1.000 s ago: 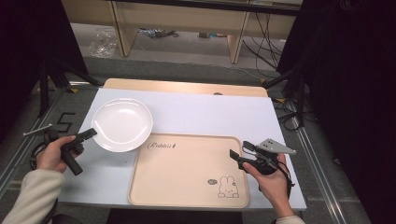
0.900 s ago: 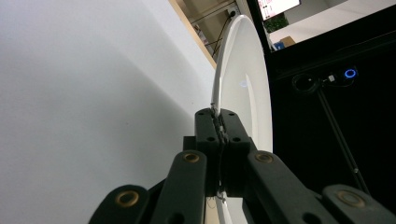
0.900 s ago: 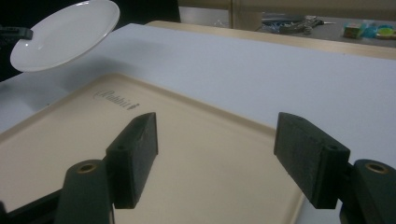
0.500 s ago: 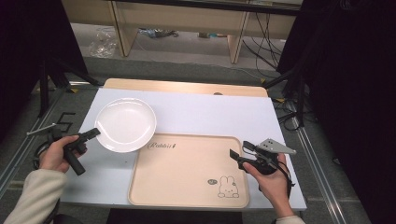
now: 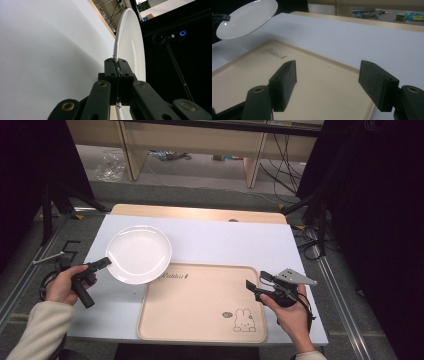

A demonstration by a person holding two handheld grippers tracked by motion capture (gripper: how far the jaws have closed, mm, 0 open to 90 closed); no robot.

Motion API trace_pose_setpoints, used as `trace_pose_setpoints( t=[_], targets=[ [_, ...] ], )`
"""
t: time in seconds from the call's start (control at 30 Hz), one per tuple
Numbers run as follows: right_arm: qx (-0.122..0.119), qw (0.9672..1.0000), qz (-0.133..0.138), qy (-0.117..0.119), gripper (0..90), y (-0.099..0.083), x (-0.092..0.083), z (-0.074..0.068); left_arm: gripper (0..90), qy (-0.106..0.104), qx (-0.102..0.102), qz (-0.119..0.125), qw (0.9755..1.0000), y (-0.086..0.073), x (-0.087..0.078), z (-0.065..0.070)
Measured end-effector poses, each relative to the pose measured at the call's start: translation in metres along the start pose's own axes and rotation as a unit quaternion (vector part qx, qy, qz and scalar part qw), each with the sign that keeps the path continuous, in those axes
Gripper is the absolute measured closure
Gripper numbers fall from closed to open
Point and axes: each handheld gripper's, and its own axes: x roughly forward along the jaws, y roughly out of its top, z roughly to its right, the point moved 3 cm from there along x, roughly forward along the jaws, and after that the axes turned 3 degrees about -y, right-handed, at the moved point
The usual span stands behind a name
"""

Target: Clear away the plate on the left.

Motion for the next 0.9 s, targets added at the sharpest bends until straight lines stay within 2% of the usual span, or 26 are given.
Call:
trace_pose_setpoints(
  t=[0.23, 0.27, 0.57, 0.67, 0.9],
  targets=[
    [-0.004, 1.0, 0.003, 0.001, 31.7, 0.0, 0.001, 0.0, 87.6, -0.002, 0.002, -0.005, 1.0, -0.002, 0.002, 0.002],
    [-0.014, 0.9999, -0.002, -0.006, 31.6, 0.0, 0.0, 0.002, 87.7, -0.002, 0.001, -0.005, 1.0, -0.003, 0.003, 0.003],
    [-0.015, 0.9999, -0.001, -0.006, 31.8, 0.0, 0.0, 0.002, 87.6, -0.006, 0.002, -0.012, 0.9999, -0.006, 0.006, 0.006],
    [-0.014, 0.9999, -0.001, -0.005, 31.8, 0.0, 0.0, 0.001, 87.7, -0.008, 0.009, -0.016, 0.9998, -0.007, 0.007, 0.006],
    [-0.015, 0.9999, -0.001, -0.005, 31.8, 0.0, 0.0, 0.001, 87.6, -0.01, 0.007, -0.02, 0.9997, -0.011, 0.01, 0.01]
  ],
)
